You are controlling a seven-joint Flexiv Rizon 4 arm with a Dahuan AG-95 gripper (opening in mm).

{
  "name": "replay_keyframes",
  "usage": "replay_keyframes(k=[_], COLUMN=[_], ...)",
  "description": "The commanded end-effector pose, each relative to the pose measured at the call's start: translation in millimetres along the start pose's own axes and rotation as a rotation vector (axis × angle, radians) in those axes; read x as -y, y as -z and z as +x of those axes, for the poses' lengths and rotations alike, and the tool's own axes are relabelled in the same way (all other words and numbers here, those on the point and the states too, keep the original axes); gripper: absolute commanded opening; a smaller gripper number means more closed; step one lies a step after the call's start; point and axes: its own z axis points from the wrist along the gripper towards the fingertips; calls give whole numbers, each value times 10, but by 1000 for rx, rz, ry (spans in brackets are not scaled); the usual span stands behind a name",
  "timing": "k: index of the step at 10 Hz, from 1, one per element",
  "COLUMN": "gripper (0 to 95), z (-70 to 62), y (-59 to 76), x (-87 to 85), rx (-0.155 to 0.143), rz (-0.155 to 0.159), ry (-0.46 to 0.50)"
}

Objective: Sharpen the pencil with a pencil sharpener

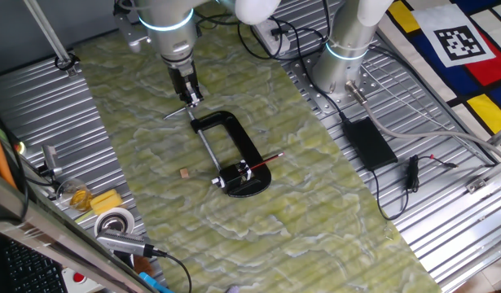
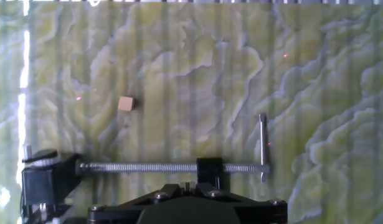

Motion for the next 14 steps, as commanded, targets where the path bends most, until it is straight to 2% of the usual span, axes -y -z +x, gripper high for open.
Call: replay_keyframes(k=[1, 6, 14], gripper=[0, 0, 0], z=[-34, -34, -34], y=[-16, -16, -16], x=[-3, -3, -3], rx=[-15, -26, -4], rz=[-13, -11, -11], ry=[2, 17, 99])
